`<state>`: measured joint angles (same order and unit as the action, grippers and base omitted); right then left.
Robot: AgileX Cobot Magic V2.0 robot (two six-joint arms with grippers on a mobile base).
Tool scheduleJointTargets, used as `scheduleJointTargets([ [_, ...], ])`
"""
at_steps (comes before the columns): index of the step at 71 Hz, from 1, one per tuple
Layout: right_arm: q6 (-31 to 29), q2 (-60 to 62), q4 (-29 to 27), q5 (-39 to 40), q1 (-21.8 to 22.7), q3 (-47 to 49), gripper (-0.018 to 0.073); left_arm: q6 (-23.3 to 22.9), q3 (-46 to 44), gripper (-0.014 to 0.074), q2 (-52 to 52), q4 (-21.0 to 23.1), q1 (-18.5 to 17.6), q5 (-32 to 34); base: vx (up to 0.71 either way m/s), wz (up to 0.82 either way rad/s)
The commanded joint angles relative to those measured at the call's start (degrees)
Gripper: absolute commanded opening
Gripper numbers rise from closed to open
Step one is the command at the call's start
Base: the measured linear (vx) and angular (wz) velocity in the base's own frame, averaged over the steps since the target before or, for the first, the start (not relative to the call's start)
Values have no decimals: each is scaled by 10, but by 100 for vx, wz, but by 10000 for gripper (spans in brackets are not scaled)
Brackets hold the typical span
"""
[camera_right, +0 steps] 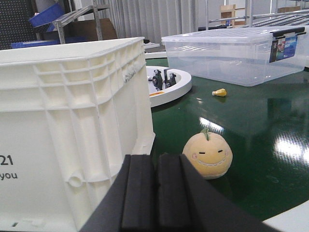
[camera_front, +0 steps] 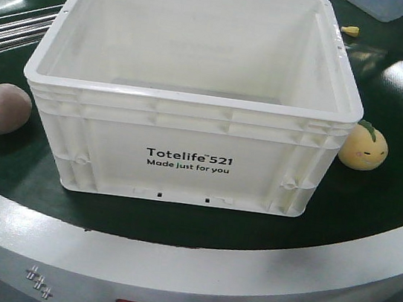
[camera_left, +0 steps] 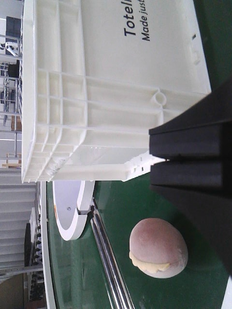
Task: Place moving items into box and shelve
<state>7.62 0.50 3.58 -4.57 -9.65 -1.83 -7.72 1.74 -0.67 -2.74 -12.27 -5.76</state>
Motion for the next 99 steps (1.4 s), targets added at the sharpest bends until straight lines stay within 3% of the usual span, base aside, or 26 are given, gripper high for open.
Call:
scheduleJointTargets([
  [1,0,4,3,49,2,-2,-15,-4,8,-27,-9,5,1,48,0,0],
  [45,-4,4,7,59,2,0,-15,-2,7,-27,-9,5,1,54,0,0],
  [51,-8,4,7,58,2,7,-15,-1,4,-27,-9,5,1,81,0,0],
  [62,-25,-11,20,-2,2,70,-15,0,-48,-27,6,-8,1,58,0,0],
  [69,-33,-53,20,-48,2,130,-15,0,-101,-27,51,-37,1,38,0,0],
  [78,-33,-128,22,-45,2,197,-15,0,-173,-27,139,-56,1,42,0,0],
  [99,-33,-329,67,-29,2,368,-15,-1,-333,-27,370,-59,1,93,0,0],
])
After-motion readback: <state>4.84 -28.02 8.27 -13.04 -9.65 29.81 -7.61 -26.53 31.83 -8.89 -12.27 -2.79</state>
